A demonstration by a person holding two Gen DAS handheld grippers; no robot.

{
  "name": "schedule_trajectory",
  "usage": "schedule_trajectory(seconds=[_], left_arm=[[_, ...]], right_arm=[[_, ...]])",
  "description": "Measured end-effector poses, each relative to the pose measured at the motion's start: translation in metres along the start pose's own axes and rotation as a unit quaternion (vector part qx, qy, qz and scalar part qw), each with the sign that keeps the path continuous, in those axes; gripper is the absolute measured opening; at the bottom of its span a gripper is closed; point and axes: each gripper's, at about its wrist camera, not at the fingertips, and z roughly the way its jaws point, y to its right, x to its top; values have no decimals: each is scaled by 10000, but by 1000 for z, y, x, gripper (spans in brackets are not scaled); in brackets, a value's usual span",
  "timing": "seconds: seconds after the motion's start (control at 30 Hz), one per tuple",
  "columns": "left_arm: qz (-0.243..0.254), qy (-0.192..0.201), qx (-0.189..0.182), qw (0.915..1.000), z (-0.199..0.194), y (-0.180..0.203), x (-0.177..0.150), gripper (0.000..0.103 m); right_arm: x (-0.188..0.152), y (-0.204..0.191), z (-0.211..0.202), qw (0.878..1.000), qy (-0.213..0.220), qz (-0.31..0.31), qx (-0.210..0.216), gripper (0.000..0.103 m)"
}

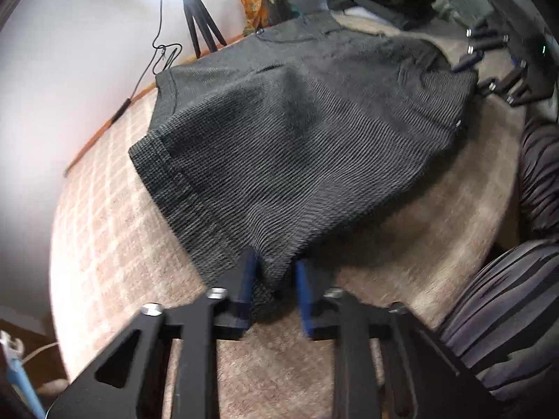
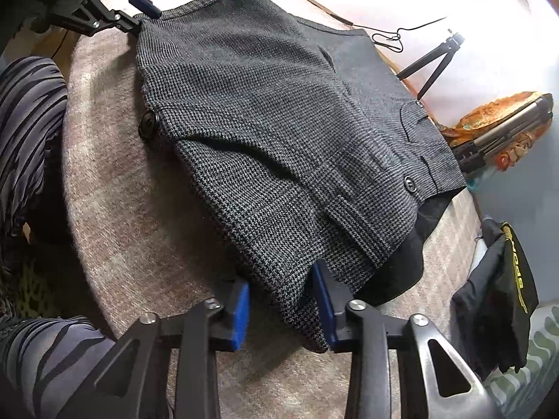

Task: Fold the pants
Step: 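Close the left gripper on the shorts hem while the right gripper grasps the other corner, then lift the hem with both grippers and fold it over toward the waistband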

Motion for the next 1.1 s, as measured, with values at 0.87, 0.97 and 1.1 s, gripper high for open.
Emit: schedule_trajectory(seconds=[0.87,0.97,1.1], left_arm=[[-588,1261,209,9900,-38,-56,79,3],[-604,1331,269,9889,-35,-68,96,3],[-713,1393,268,9873,-26,-86,117,2]], right_arm=[[57,76,-67,9877,962,872,-869,8],[69,97,-71,9843,1087,961,-1000,8],[85,127,-65,9819,1106,1150,-1025,8]])
